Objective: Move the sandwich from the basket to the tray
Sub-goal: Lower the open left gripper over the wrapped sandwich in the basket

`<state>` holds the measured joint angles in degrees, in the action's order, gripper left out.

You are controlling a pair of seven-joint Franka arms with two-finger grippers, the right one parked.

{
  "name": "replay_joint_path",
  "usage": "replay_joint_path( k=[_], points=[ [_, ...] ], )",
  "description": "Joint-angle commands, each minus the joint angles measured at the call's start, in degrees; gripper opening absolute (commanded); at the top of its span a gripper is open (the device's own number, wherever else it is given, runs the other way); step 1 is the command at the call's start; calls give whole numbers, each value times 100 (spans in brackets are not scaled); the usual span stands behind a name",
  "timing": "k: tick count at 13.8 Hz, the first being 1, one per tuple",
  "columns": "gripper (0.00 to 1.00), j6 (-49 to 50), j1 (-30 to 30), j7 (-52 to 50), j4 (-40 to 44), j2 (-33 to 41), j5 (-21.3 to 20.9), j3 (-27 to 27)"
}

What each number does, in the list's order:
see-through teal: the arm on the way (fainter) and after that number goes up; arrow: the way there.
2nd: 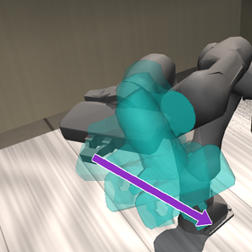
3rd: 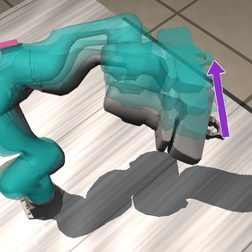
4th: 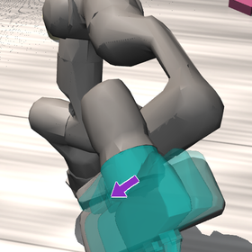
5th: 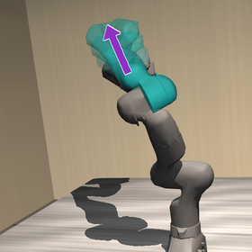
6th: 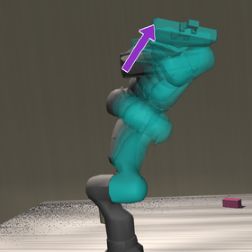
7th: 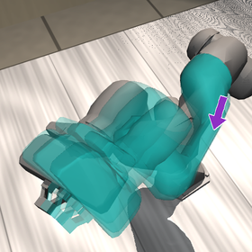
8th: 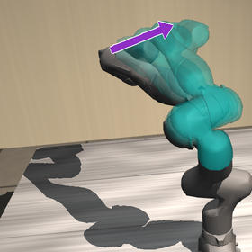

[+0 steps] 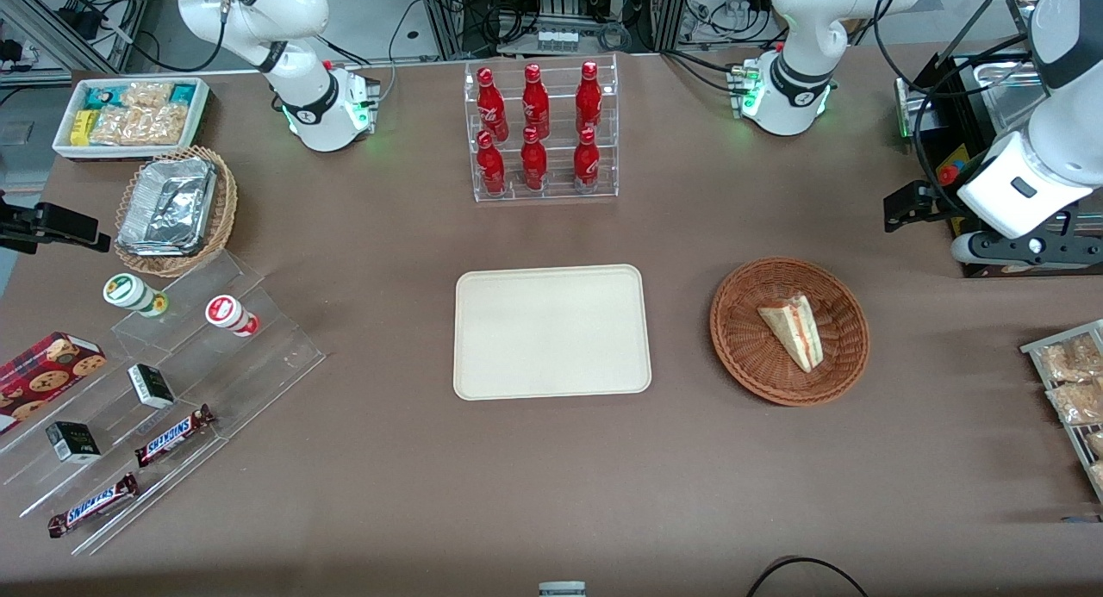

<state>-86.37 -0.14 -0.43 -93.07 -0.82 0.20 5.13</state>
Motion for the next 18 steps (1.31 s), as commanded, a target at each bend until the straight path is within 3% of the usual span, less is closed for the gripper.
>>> replay_joint_path(
  k=[1, 4, 11, 16, 18],
  points=[
    [100, 6, 50, -53, 17, 38, -3, 23],
    [100, -160, 41, -53, -114, -146, -3, 23],
    [100, -2293, -21, -167, -1992, -68, -3, 49],
    [100, -3876, -223, -887, -3224, 3, -3, 85],
    [100, -4482, -371, -1631, -3602, 12, -12, 102]
  ],
)
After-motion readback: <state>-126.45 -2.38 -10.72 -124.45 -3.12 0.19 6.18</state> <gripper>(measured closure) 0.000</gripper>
